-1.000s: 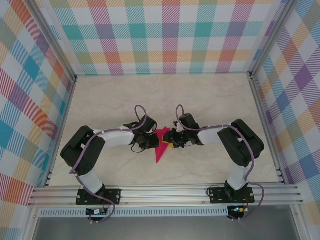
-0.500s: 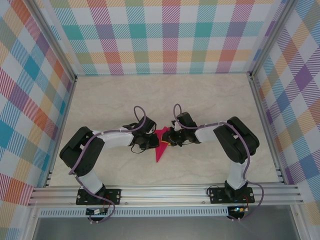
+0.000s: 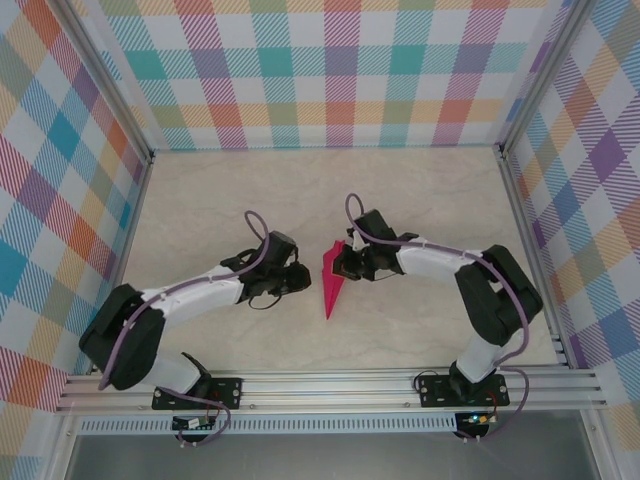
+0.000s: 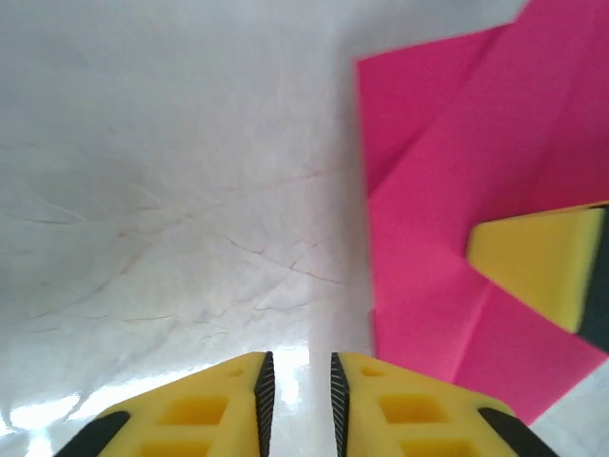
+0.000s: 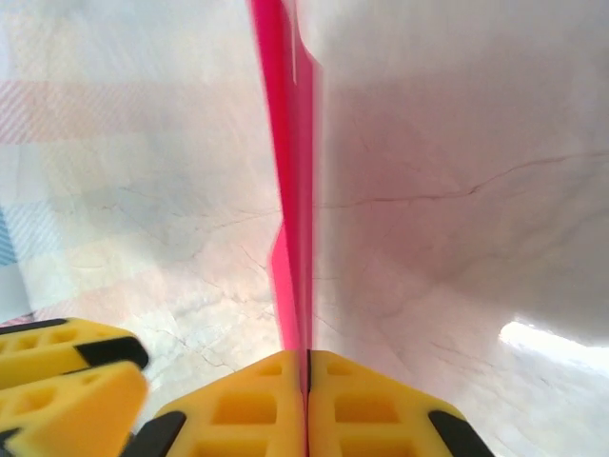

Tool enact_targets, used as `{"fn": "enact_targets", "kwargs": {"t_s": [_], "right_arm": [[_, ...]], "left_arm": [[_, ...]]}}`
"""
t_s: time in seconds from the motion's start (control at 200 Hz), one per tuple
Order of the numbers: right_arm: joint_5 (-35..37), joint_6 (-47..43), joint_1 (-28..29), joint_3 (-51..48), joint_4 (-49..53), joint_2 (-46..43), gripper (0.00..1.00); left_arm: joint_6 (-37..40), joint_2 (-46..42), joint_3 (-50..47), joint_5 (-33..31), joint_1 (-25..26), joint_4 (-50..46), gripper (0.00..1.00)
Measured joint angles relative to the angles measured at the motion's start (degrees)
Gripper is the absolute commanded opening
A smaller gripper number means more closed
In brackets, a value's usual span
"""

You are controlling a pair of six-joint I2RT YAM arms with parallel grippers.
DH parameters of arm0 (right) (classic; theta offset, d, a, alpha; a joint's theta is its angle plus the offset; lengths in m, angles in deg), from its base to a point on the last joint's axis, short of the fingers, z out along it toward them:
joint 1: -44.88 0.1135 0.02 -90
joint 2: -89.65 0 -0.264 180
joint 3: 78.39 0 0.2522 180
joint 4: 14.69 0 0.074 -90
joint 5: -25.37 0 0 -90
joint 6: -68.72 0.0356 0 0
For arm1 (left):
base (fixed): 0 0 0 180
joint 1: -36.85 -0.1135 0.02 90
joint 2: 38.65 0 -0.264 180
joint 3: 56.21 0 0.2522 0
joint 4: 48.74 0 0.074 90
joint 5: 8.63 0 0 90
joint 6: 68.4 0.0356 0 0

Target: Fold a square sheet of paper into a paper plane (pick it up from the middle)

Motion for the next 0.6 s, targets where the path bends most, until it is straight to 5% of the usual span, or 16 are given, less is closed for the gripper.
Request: {"fn": "enact_targets", "kwargs": {"t_s": [0.16, 0.34, 0.6], "right_arm": [[17.0, -5.51, 1.09, 10.38, 19.45, -4.24, 0.07], [38.69, -5.79, 5.27, 23.67, 41.77, 1.62, 0.07], [47.25, -3.58, 10.93, 36.74, 56.85, 19.87, 0.1]], "left_arm": [[-1.2, -8.94, -2.25, -7.04, -0.13, -3.17, 0.38], [-2.62, -13.64, -4.44, -12.98, -0.57, -6.69, 0.41], [-4.83, -19.39, -6.84, -19.61, -0.87, -10.14, 0.47]]}}
